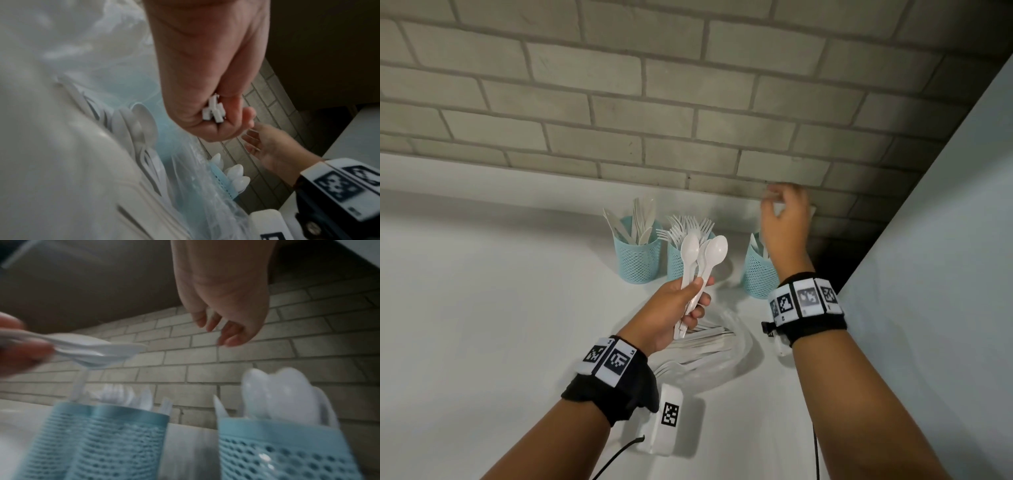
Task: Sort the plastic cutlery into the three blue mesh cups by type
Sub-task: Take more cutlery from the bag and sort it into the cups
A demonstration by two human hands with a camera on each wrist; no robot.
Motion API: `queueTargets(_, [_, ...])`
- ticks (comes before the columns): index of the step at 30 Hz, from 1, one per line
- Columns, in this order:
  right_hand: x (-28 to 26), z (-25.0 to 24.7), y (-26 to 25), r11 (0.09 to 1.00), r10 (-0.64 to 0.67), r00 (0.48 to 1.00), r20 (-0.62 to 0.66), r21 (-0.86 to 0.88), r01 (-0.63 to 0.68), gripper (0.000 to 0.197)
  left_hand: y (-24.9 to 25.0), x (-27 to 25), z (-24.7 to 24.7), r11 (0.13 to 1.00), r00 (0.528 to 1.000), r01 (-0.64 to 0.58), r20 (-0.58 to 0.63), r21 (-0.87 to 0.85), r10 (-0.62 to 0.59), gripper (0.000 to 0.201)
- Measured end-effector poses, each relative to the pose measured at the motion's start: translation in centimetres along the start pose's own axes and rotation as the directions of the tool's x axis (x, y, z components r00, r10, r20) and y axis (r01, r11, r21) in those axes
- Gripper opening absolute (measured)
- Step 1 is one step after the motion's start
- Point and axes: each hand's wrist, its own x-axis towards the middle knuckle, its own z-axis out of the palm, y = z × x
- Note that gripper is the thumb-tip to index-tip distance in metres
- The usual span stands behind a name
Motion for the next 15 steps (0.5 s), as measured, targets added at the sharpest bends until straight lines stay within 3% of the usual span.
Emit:
queueTargets(2, [-1.7,0.4,-1.9,0.987,0.073,0.972,0.225,0.122,-0.103,0.03,0.1,-0.1,0.1,1.0,1.0,-0.021,-0.021,-0.015,0.02,0.026])
queueTargets(3, [-2.5,0.5,-2.6,0.976,0.128,0.928,0.351,0.119,-0.18,0.04,0.1,-0.2,0.1,0.999,0.999,-0.026,-0.028,-0.027,0.025,0.023])
queueTargets(5, [-3.9,0.7,-3.3,0.959,0.212,0.792,0.572,0.033,-0.28,0.051,0.2,-0.4,0.2,0.998,0.999,-0.035,-0.035,-0.061,0.033,0.018])
queueTargets(6, [-4.6,0.9,-3.4,0.954,0.22,0.728,0.649,0.015,-0.301,0.045,0.3,-0.5,0.2,0.996,0.999,-0.041,-0.038,-0.076,0.038,0.016])
queueTargets(8, [-5.7,1.1,-3.6,0.921,0.224,0.661,0.716,0.067,-0.384,0.033,0.4,-0.7,0.2,0.995,0.998,-0.053,-0.051,-0.087,0.048,0.014])
queueTargets(11, [-6.6,1.3,-3.9,0.815,0.294,0.599,0.745,0.133,-0.564,0.034,0.5,-1.1,0.2,0.995,0.995,-0.066,-0.079,-0.078,0.06,0.012])
queueTargets(15, [-6.8,0.9,-4.7,0.728,0.35,0.588,0.73,0.183,-0.661,0.026,0.5,-1.6,-0.1,0.995,0.993,-0.075,-0.098,-0.061,0.069,0.021])
